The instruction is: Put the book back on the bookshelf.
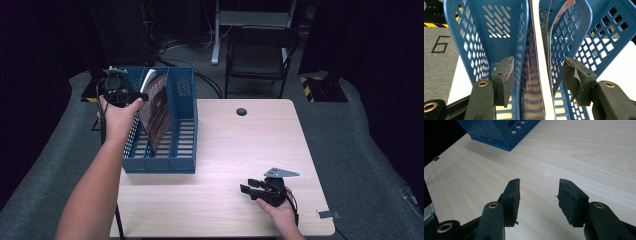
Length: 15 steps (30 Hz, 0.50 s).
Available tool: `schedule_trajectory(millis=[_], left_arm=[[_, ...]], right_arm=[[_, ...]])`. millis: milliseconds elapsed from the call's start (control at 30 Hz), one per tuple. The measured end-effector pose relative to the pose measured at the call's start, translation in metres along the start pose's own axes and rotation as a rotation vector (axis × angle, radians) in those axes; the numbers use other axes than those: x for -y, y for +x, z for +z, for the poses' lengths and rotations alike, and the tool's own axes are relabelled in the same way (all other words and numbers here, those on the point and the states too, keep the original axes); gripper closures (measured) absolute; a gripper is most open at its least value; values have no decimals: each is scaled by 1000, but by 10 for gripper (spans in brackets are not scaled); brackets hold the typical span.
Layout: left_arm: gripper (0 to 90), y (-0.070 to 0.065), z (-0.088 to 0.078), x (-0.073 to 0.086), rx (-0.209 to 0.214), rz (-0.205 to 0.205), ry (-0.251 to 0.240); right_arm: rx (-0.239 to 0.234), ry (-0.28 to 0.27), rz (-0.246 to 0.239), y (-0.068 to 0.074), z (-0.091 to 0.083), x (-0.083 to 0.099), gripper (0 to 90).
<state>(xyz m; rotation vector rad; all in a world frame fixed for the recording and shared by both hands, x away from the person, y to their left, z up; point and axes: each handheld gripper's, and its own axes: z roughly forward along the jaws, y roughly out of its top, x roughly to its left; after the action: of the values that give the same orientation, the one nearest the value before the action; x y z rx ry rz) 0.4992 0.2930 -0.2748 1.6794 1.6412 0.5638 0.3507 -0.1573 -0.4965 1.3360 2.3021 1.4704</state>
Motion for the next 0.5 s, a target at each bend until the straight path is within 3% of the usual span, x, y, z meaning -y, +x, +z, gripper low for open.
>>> schedule_trajectory(millis=[500], left_arm=[[432,3,-24,-7,20,12,-12]], right_arm=[[3,6,5,0,0,0,510]])
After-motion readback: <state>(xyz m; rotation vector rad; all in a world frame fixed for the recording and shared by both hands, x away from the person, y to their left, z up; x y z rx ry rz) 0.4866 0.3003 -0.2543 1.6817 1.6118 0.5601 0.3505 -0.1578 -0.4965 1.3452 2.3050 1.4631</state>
